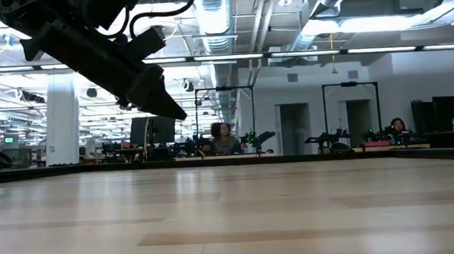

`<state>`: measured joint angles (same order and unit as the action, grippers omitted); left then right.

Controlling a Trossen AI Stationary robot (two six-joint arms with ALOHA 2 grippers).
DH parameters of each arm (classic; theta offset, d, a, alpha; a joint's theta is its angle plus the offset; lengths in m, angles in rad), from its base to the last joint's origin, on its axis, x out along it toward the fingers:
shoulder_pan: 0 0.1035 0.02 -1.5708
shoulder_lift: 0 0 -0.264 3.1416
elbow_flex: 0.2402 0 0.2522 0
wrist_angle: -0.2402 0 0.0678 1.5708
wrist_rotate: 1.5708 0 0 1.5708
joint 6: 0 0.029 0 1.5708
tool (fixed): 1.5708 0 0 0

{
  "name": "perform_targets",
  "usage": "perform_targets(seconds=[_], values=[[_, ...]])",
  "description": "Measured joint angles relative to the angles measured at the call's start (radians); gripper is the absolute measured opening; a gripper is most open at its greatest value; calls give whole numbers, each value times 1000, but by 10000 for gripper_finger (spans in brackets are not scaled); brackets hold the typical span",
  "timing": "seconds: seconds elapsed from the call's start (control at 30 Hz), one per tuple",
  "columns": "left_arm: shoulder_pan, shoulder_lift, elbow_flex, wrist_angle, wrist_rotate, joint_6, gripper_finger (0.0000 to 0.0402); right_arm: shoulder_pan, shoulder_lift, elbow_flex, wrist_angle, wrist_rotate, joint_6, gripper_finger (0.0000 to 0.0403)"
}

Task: Pick and place USB-C Cables
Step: Put the pink cable charger into the yellow bin, then put the black cable charger into the yellow bin

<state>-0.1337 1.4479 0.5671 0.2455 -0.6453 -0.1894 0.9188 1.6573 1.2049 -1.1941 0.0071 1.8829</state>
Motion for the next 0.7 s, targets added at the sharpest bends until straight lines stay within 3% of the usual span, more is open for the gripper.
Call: perform_targets(seconds=[0.4,0.6,0.7], values=[[0,0,0,-1,-6,0,176,-5,0,0,6,-16,-9,193],[0,0,0,-7,-50,0,176,-19,-1,40,-3,-8,-90,216],[0,0,0,-4,-61,12,176,-49,-1,85,-1,61,-192,215]])
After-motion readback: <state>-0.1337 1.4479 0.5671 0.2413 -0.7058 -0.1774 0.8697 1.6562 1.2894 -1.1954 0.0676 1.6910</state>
